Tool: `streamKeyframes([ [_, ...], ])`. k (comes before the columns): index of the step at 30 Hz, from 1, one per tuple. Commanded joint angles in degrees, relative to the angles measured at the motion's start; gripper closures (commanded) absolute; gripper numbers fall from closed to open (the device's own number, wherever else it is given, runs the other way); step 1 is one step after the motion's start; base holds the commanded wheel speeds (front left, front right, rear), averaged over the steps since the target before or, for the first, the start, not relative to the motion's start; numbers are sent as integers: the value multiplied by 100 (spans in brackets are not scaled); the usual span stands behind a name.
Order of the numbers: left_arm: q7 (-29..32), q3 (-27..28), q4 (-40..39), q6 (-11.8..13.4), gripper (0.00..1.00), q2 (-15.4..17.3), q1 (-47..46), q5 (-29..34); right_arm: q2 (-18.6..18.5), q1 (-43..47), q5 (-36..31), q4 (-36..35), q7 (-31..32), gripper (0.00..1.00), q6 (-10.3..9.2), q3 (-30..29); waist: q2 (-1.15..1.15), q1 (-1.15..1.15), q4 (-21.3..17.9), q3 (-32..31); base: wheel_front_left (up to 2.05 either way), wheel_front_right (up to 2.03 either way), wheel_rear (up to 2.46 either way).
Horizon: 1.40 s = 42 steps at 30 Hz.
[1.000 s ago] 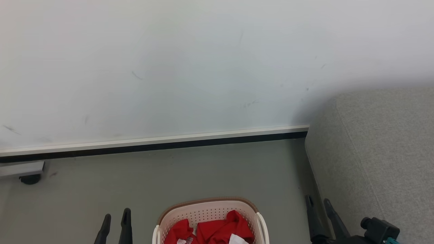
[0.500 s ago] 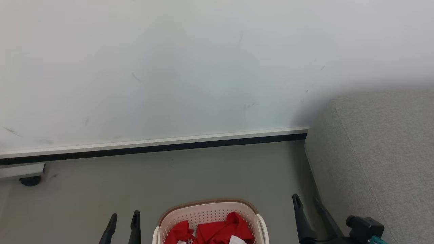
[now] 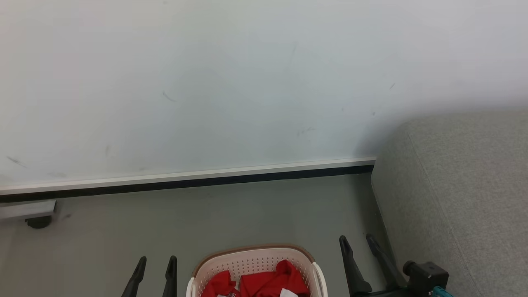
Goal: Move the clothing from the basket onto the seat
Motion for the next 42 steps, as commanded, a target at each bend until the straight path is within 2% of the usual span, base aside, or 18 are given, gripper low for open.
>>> streamKeyframes([
  [1, -42, -5, -40, 25, 0, 14, 50, 150, -32, -39, -135, -7, -62, 0, 4, 65, 0, 0, 1, -11, 0, 0, 0],
  [17, -211, 188, 20, 186, 0, 14, 221, 784, 33, 34, -953, 46, -306, 0, 4, 150, 0, 0, -11, -164, 0, 0, 0],
  [42, -209, 350, 225, 332, 0, 14, 241, 786, 109, 84, -1044, 30, -294, 0, 4, -54, 0, 0, -56, -97, 0, 0, 0],
])
